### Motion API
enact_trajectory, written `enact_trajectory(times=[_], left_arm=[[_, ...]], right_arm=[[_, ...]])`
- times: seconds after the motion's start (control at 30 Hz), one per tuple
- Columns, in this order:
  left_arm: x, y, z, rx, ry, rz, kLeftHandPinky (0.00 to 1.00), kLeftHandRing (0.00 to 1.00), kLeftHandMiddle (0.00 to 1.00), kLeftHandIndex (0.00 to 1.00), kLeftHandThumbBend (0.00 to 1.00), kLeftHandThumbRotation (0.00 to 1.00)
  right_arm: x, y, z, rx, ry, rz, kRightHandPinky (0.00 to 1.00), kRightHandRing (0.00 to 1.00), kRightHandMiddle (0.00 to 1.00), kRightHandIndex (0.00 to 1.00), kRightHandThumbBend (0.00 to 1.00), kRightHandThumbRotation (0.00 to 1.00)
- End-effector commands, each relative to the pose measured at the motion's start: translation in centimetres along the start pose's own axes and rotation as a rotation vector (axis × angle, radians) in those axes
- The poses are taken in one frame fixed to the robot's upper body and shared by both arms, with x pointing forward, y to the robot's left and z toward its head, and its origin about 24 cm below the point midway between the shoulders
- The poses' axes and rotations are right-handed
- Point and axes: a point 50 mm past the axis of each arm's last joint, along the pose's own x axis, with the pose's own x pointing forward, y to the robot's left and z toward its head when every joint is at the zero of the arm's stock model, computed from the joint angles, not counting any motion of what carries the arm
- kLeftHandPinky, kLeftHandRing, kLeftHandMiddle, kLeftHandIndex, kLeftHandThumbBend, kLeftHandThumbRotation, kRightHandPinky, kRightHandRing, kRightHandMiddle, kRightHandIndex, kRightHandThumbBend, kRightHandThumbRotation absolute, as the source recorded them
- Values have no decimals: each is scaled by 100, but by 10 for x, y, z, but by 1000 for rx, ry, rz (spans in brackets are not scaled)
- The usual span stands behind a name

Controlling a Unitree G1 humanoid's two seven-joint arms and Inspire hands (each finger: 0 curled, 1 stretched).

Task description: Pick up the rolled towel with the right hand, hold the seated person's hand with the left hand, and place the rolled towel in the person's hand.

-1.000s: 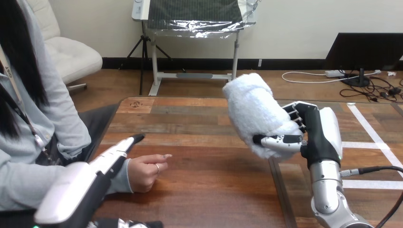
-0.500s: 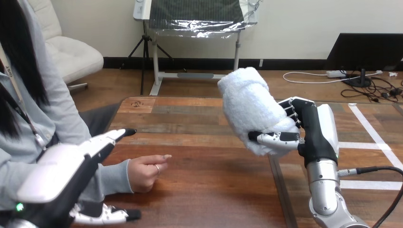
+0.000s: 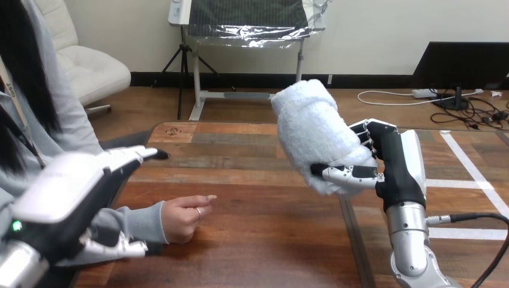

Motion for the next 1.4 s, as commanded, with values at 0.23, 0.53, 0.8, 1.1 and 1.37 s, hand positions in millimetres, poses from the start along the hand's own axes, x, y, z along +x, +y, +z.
enact_trajectory(times=[0.23,0.53,0.8,1.1,1.37], left_arm=[[28,20,-11,97,-12,-9,76,83,83,81,100,17],[40,20,-20,124,-4,-37,75,82,82,80,100,17],[50,16,-29,150,2,-68,73,79,79,79,100,17],[58,11,-38,166,-1,-122,70,76,77,78,100,22],[64,4,-47,137,18,-185,67,73,76,78,100,24]], right_arm=[[17,-6,30,111,-172,-73,23,28,37,44,82,0],[15,-8,32,148,-202,-74,24,29,38,44,80,0],[12,-10,33,170,-226,-78,25,29,39,44,80,0],[10,-12,34,218,-245,-74,25,30,40,44,79,0],[8,-16,36,247,-278,-81,25,30,39,43,79,0]])
